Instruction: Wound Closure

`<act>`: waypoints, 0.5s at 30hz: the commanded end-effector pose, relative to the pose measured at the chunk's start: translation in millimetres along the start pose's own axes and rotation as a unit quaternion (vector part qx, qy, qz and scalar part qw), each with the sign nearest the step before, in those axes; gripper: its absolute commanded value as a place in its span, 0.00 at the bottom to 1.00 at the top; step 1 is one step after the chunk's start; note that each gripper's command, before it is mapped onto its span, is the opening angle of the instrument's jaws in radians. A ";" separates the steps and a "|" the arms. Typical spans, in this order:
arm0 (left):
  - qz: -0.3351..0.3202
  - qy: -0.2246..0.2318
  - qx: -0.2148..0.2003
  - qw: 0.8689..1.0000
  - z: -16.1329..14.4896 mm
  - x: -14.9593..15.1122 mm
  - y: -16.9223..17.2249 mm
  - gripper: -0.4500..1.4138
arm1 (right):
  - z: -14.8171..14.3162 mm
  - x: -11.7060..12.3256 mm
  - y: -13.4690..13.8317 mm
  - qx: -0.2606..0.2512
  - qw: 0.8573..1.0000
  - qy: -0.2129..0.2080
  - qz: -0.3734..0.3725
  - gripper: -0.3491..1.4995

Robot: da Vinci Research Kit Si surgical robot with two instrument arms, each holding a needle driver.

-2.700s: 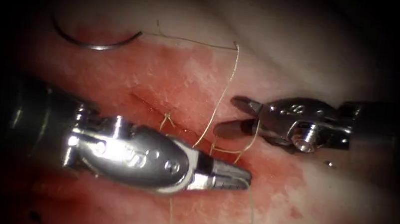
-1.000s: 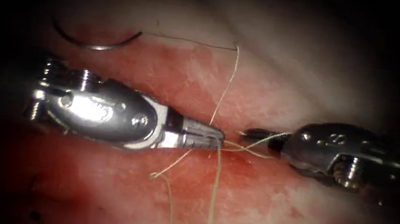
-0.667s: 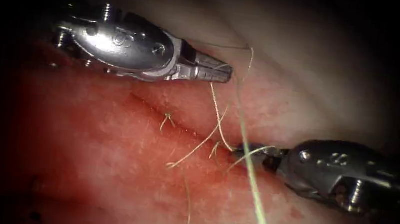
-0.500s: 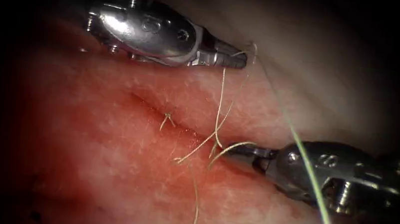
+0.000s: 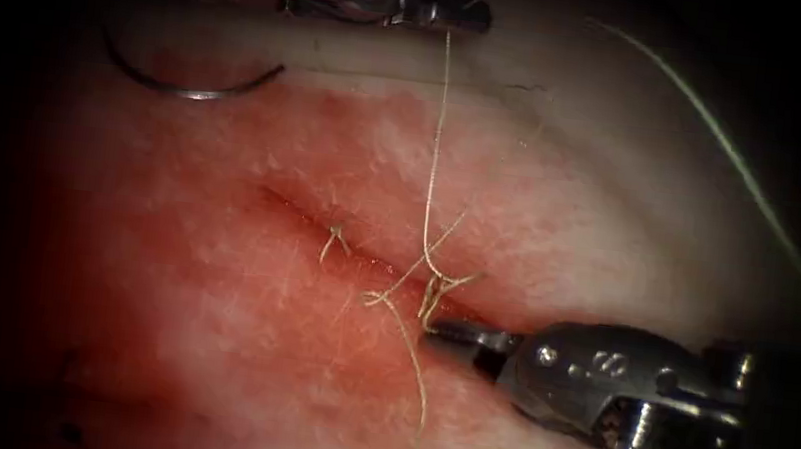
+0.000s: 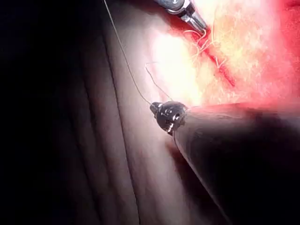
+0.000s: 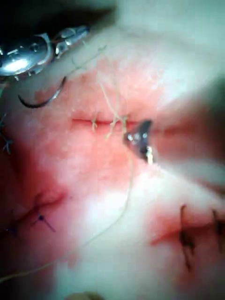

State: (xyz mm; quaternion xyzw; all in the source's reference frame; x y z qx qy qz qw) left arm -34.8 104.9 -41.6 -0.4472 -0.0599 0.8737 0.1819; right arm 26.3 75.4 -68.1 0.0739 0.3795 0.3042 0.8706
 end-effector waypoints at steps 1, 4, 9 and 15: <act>-0.003 -0.002 0.000 1.000 1.2 -0.8 -0.1 0.05 | 0.8 -0.1 -0.6 0.001 1.000 0.001 -0.001 0.00; -0.004 -0.007 0.002 1.000 1.7 -1.7 -0.4 0.05 | 0.9 -0.3 -0.9 -0.001 1.000 0.001 -0.002 0.00; -0.012 -0.011 0.006 1.000 2.6 -3.2 -1.7 0.05 | 0.7 -0.6 -1.0 -0.001 1.000 0.001 -0.003 0.00; -0.013 -0.013 0.009 1.000 2.9 -4.0 -3.8 0.05 | 0.4 -0.6 -1.6 -0.001 1.000 0.001 -0.003 0.00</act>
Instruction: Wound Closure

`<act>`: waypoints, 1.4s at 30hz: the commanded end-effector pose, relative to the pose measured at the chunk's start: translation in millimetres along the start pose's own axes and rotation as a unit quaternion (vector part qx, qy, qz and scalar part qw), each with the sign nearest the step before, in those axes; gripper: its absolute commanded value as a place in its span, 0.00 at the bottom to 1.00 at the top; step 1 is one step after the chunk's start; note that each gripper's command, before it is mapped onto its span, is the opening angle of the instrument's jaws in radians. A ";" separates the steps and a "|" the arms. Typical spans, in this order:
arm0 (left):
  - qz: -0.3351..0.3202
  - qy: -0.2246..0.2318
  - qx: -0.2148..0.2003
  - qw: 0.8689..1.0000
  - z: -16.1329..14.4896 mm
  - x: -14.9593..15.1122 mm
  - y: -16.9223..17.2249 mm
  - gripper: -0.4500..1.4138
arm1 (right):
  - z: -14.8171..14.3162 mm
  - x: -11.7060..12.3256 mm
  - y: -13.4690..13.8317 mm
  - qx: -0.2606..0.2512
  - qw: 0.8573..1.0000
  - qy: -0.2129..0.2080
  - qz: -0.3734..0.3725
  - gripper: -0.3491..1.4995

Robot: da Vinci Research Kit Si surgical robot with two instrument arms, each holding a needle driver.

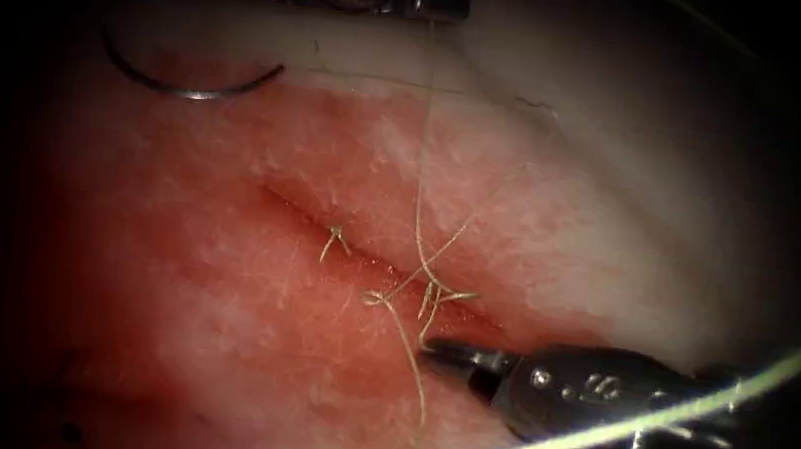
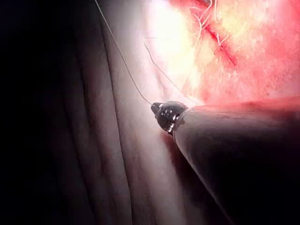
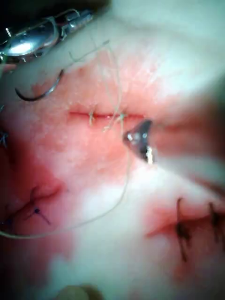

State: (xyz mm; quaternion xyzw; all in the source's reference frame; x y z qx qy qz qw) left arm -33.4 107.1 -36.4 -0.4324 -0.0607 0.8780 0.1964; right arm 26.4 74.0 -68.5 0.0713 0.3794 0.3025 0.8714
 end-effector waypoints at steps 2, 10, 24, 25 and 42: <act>0.002 0.000 0.002 1.000 1.1 -0.3 -0.7 0.05 | 0.6 -0.2 -0.3 0.001 1.000 0.001 -0.001 0.00; 0.001 -0.002 0.011 1.000 2.5 -1.4 -3.0 0.05 | 0.3 -0.7 -0.8 0.002 1.000 0.001 -0.003 0.00; -0.013 -0.007 0.027 1.000 4.7 -0.5 -6.6 0.05 | 0.3 -0.8 -1.6 0.001 1.000 0.002 -0.004 0.00; -0.013 -0.007 0.028 0.999 4.8 -0.5 -6.9 0.05 | 0.2 -0.8 -1.6 0.001 1.000 0.002 -0.004 0.00; -0.009 -0.010 0.048 0.999 7.2 0.0 -10.3 0.05 | 0.3 -1.2 -2.2 0.008 1.000 -0.005 -0.009 0.00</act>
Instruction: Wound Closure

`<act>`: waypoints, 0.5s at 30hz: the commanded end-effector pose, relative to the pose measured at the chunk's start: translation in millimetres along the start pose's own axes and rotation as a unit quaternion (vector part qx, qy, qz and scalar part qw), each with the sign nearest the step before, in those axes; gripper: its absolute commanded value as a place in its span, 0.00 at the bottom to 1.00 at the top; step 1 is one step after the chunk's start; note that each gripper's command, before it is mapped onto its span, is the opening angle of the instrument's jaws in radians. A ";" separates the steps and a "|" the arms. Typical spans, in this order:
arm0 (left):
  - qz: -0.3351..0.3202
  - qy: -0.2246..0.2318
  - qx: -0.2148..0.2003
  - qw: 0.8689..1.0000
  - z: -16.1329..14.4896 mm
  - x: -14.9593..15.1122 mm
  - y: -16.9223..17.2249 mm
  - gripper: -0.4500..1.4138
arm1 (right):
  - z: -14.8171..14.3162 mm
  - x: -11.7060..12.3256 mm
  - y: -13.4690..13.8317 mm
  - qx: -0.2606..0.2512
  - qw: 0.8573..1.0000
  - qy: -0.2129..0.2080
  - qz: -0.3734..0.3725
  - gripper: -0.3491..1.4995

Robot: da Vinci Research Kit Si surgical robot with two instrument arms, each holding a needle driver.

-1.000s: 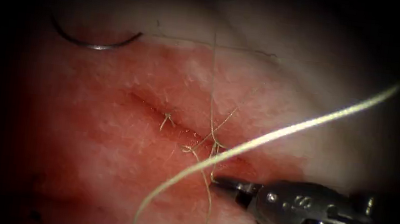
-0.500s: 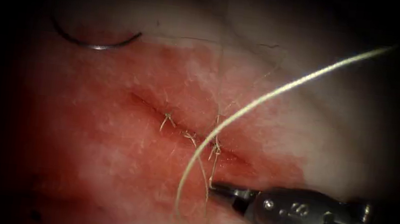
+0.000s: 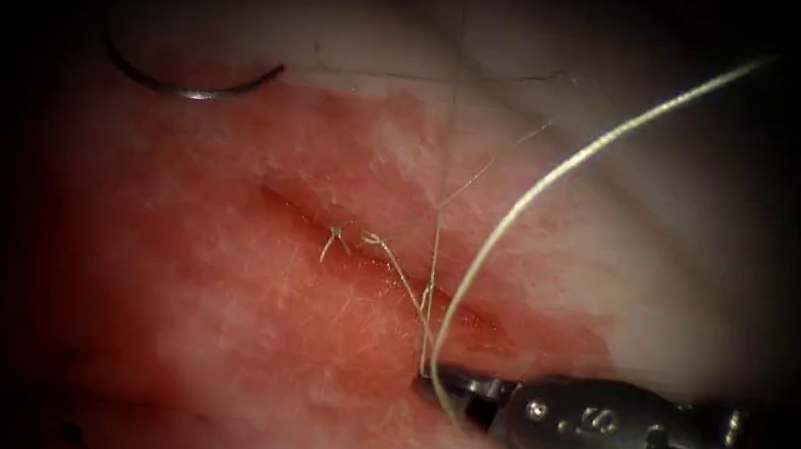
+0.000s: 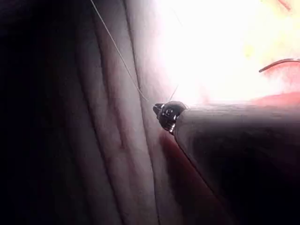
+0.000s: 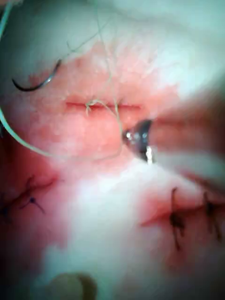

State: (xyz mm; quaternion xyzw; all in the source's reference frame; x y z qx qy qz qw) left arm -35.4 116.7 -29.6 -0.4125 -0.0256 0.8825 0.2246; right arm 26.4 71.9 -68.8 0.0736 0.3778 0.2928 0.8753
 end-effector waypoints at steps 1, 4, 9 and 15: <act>0.000 0.001 0.001 1.000 0.8 0.1 -0.2 0.05 | 0.9 -0.2 -0.5 0.003 1.000 -0.002 -0.001 0.00; 0.000 0.001 0.001 1.000 0.8 0.2 -0.2 0.05 | 1.1 -0.8 -1.1 0.011 1.000 -0.009 -0.008 0.00; 0.003 0.001 0.000 1.000 0.6 0.6 -0.7 0.05 | 1.5 -1.6 -1.6 0.013 1.000 -0.014 -0.011 0.00; 0.002 0.003 -0.001 1.000 0.0 0.7 -0.2 0.05 | 1.3 -1.3 -1.4 0.015 1.000 -0.014 -0.010 0.00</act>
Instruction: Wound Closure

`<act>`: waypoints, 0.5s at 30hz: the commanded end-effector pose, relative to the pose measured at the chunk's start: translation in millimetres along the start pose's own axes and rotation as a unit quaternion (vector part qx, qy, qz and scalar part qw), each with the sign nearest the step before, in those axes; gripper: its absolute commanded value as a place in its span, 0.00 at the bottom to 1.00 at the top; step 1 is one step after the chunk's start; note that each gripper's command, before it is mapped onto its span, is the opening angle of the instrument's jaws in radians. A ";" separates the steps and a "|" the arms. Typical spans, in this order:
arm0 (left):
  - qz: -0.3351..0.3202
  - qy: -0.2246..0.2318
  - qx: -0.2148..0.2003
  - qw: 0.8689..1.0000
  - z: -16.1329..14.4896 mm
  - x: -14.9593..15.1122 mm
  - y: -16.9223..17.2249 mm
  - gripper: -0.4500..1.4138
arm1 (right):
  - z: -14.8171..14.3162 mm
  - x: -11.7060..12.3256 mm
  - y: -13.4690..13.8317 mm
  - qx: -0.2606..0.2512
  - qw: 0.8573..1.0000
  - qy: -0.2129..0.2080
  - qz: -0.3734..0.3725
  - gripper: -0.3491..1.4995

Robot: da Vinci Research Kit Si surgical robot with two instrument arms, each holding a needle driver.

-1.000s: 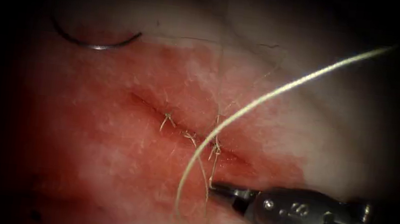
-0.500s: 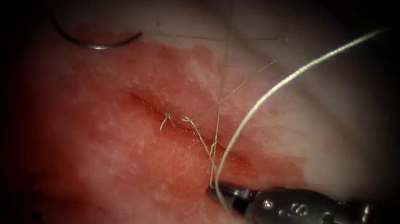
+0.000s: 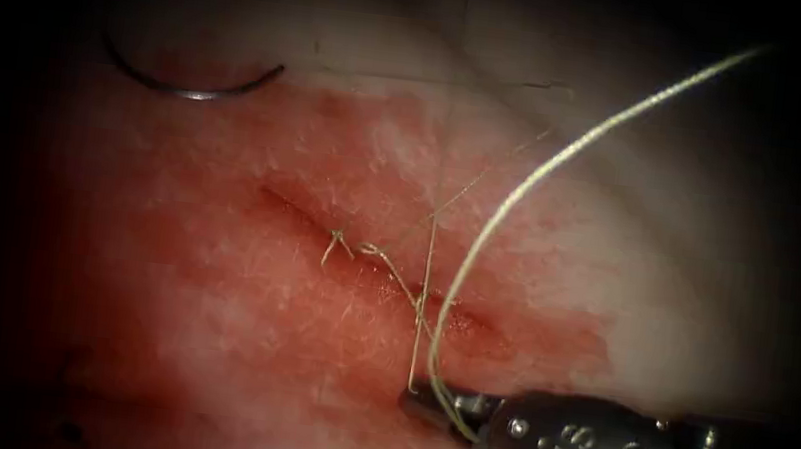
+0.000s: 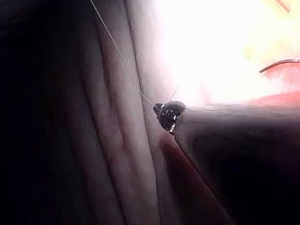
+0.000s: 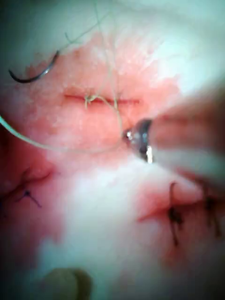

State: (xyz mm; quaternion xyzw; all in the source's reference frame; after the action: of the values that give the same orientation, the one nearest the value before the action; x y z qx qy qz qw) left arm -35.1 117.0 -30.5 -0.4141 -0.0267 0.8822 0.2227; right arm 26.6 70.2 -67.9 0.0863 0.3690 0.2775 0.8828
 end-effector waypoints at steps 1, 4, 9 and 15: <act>0.000 0.008 -0.001 1.000 0.0 0.2 0.6 0.05 | 0.0 0.4 -0.2 0.000 1.000 0.010 0.002 0.27; -0.002 0.023 -0.010 1.000 -1.7 0.6 1.9 0.05 | -1.1 0.5 -0.1 -0.006 1.000 0.022 0.000 0.55; -0.001 0.062 -0.029 0.998 -8.1 3.8 5.3 0.05 | -6.4 0.8 1.5 -0.017 1.000 0.010 0.003 0.68; 0.002 0.118 -0.037 0.992 -18.7 12.1 9.8 0.05 | -11.8 0.9 4.9 -0.037 0.999 0.024 0.020 0.66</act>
State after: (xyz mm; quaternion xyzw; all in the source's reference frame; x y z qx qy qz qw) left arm -31.4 110.1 -55.7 -0.5243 -0.0334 0.8257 0.2056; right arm 16.2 74.6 -75.7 0.0505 0.3804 0.3157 0.8678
